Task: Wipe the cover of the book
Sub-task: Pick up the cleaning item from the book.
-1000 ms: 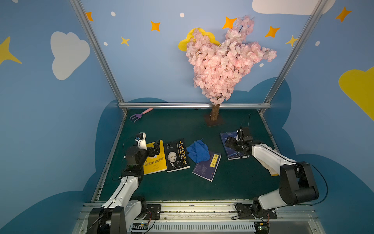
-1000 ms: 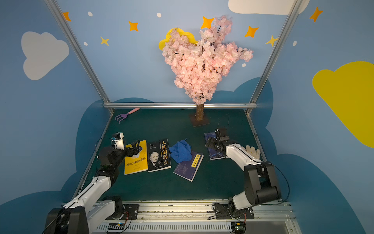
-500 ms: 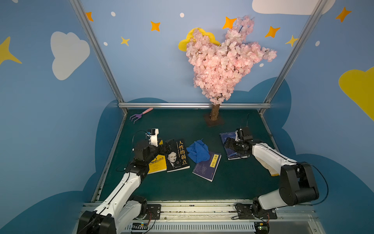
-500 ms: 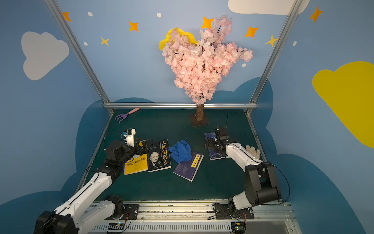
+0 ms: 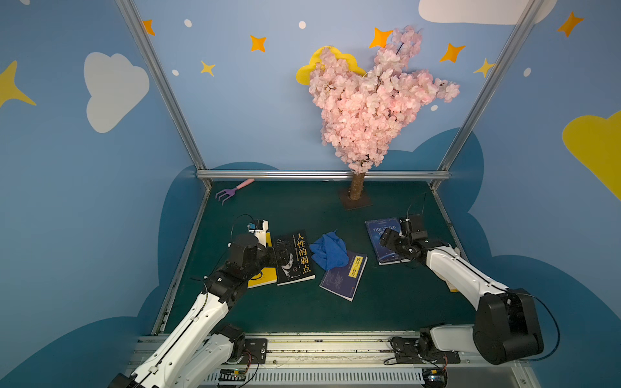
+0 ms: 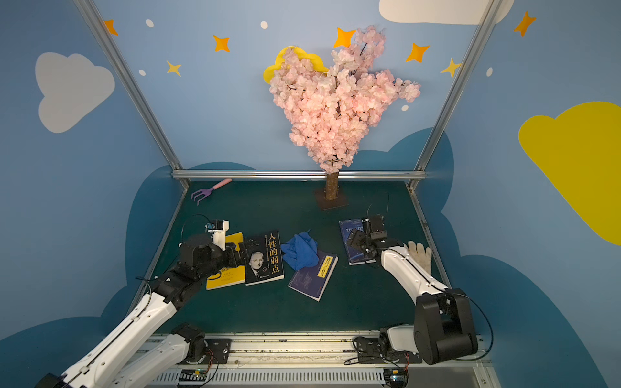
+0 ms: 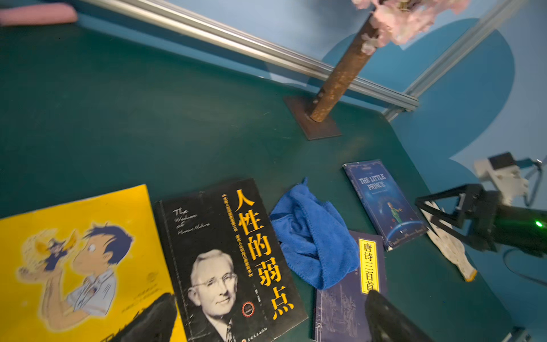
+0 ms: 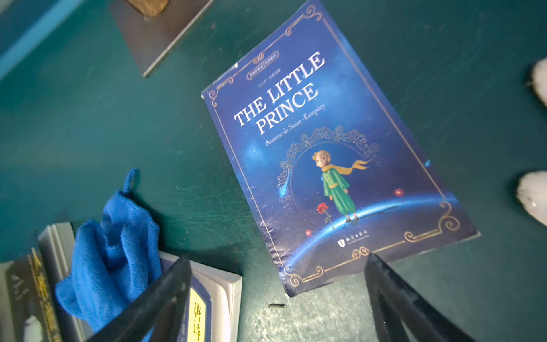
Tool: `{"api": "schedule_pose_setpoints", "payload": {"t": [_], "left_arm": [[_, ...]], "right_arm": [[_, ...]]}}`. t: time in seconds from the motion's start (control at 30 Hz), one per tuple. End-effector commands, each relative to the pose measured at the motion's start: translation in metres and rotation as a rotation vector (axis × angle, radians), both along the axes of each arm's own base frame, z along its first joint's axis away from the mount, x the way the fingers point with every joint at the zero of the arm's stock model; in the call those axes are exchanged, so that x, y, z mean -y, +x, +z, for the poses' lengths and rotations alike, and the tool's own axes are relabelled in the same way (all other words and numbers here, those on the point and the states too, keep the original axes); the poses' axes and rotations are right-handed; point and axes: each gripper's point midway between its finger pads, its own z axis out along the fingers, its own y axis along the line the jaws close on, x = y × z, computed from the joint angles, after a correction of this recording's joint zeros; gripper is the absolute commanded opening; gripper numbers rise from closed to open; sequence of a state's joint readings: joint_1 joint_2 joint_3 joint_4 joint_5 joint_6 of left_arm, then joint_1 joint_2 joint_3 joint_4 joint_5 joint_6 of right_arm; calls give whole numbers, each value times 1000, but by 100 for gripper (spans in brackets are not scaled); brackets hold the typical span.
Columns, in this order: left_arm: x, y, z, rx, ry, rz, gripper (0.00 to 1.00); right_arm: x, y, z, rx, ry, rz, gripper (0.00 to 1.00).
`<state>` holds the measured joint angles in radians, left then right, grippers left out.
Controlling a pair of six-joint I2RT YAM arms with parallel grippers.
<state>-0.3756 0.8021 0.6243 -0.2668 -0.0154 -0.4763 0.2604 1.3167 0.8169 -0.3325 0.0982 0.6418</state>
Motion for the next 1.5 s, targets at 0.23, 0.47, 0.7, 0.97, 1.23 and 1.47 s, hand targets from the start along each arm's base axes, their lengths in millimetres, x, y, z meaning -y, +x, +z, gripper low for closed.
{"api": "schedule_pose_setpoints", "payload": {"t": [0.23,0.47,0.7,0.97,1.23,1.47], "left_arm": [[-14,-2,-15,-71,-164,106,99],[37,24,-60,-168,-145,28,87],[67,34,-95,-332,-79,-44,75],[65,29,-116,-385,-34,-49,75],[81,46,-101,-383,-26,-99,69],[108,34,-106,-375,107,-154,67]], "right_arm": [[-25,-10,13,126,118,147,91],[-103,-14,13,148,74,483,86],[-178,-25,-16,67,-118,761,77],[-214,-33,-58,-94,-284,892,73],[-215,-33,-73,-161,-325,905,70],[-211,-28,-81,-212,-373,897,25]]}}
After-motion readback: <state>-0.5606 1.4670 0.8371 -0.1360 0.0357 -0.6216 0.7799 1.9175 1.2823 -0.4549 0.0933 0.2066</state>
